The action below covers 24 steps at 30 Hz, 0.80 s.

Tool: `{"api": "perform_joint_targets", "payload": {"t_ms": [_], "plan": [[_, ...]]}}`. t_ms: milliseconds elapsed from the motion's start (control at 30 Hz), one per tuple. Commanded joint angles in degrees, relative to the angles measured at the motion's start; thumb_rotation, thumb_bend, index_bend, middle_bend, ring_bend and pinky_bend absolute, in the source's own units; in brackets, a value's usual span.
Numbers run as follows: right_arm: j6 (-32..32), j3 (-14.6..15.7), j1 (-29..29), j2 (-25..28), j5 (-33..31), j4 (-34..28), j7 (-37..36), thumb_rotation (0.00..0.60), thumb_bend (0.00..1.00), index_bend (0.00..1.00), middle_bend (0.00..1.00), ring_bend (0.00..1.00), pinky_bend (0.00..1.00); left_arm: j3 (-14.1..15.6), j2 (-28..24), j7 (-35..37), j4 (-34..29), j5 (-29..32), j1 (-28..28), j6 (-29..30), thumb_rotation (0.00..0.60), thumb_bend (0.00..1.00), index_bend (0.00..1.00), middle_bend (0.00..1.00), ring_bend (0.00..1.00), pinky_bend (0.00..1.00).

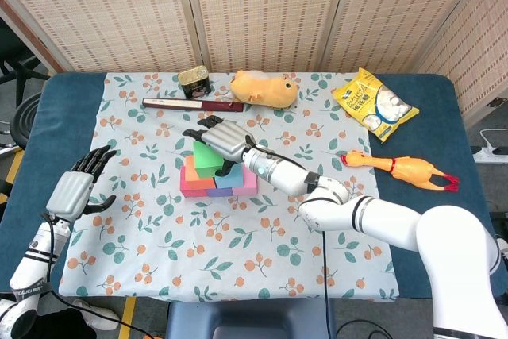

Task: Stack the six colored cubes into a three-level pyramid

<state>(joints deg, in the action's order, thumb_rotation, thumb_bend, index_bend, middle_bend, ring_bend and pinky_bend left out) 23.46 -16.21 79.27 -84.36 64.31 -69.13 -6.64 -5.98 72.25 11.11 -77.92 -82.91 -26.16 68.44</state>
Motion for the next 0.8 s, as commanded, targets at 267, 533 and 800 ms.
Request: {"api": "perform_joint_targets", "payload": {"t_ms": [267,533,800], "plan": [[0.23,-0.07,-0.11,-0.14,0.01,-0.08,0.12,0.6,0.11,0.2,0.31,0.05,0.02,-0.03,-0.01,-0.15,-0.03,0.04,-0.01,0.06,0.6,0.3,0.0,0.0,0.0,0.14],[0.68,-0.52,-0.48,0.72,0.02,-1.47,-0.17,0.6,0.11,0.2,0.31,0.05,0.02,0.03,-0.23,-0.25,-0.21,0.17,-0.04,-0.22,0.6,0.3,0.0,0.0,0.0,0.14],[0.2,-0.1,-0.26,0.67,-0.56,-1.57,0.52,0.6,0.11,0.2,0.31,0.05,0.02,0.04,-0.24,-0.43,-0.41,0.15,-0.1,-0.26,0.6,0.3,0.0,0.0,0.0,0.15]]}}
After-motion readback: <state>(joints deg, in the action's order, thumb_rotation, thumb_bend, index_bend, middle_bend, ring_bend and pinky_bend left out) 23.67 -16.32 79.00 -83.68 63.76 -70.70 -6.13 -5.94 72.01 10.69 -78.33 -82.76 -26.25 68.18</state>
